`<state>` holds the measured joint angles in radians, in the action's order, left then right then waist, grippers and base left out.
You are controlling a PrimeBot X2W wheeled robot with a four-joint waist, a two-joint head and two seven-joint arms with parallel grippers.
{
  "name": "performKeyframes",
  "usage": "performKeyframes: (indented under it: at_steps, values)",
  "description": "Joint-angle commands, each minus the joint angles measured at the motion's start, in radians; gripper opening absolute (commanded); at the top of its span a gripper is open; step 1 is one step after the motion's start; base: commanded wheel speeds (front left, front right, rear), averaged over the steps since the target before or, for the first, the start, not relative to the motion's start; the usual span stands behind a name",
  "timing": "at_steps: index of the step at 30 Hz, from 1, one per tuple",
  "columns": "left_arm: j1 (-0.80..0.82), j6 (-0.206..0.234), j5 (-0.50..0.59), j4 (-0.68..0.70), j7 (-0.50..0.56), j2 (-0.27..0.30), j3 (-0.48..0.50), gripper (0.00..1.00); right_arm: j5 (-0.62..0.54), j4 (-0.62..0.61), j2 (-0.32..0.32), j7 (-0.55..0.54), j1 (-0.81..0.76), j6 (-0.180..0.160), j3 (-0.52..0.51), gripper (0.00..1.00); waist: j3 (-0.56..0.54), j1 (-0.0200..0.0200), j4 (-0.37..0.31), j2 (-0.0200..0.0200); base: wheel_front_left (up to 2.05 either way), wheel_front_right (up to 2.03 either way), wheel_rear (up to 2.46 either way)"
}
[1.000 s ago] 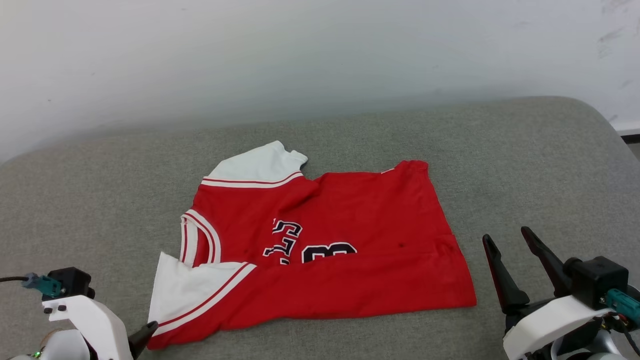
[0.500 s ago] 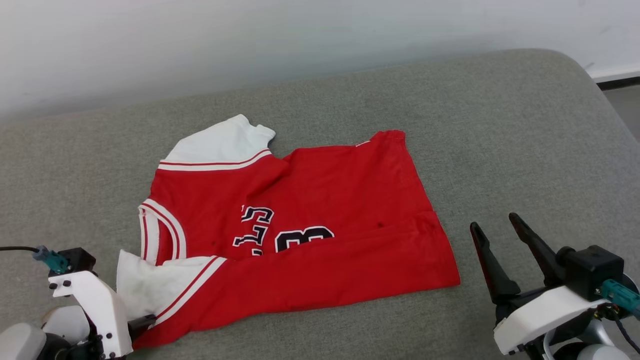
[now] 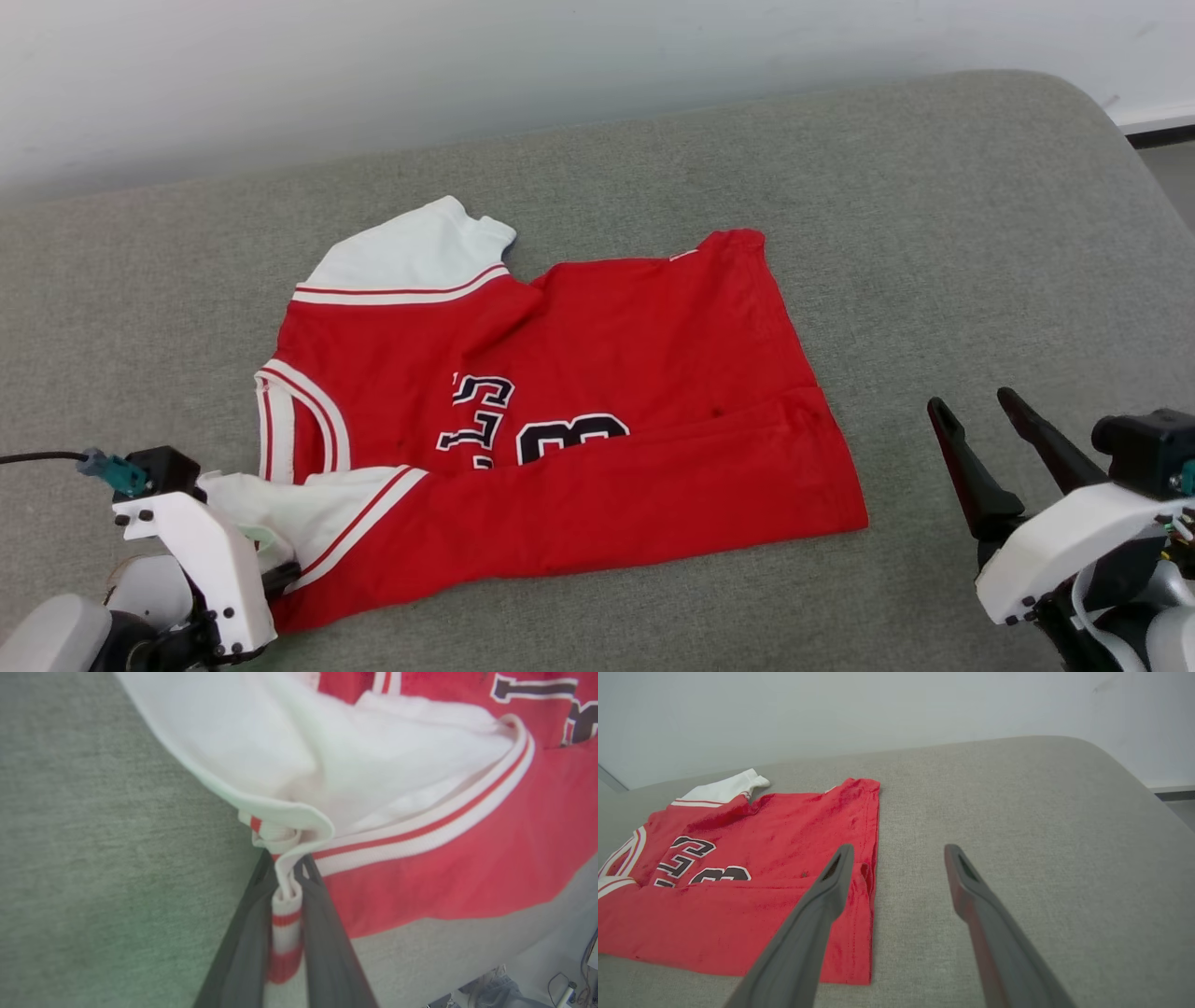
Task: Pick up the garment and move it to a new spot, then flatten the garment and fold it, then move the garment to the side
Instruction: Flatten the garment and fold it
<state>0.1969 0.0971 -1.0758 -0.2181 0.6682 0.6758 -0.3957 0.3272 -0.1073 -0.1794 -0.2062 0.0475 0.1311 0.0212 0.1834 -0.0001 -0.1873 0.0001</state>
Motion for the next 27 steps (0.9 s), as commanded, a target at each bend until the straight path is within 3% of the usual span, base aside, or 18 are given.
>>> performKeyframes:
  at_steps: [1,8,11,19,27]
  values:
    - [-0.008,-0.003,0.013,0.006,-0.015,-0.031,-0.017,0.0,0.024,0.011,-0.019,-0.046,0.02,-0.001,-0.006,1.0,-0.004,0.0001,0.011,-0.0001,0.0,0.0,0.0]
    - [0.007,0.029,0.06,0.134,-0.068,0.006,0.007,0.0,0.132,0.097,-0.085,-0.393,0.063,-0.001,-0.005,1.0,0.005,0.0001,0.065,-0.0001,0.0,0.0,0.0]
    - [0.009,0.046,0.079,0.192,-0.074,0.005,0.002,0.0,0.175,0.141,-0.087,-0.493,0.092,-0.001,0.004,1.0,0.022,0.0001,0.091,-0.0001,0.0,0.0,0.0]
    - [0.034,0.071,0.117,0.29,-0.069,-0.004,-0.025,0.0,0.226,0.289,-0.063,-0.567,0.188,-0.001,0.046,1.0,0.068,0.0001,0.155,-0.0001,0.0,0.0,0.0]
    - [0.035,0.078,0.128,0.312,-0.077,-0.016,-0.036,0.0,0.293,0.447,-0.048,-0.594,0.226,-0.001,0.12,1.0,0.085,0.0001,0.171,-0.0001,0.0,0.0,0.0]
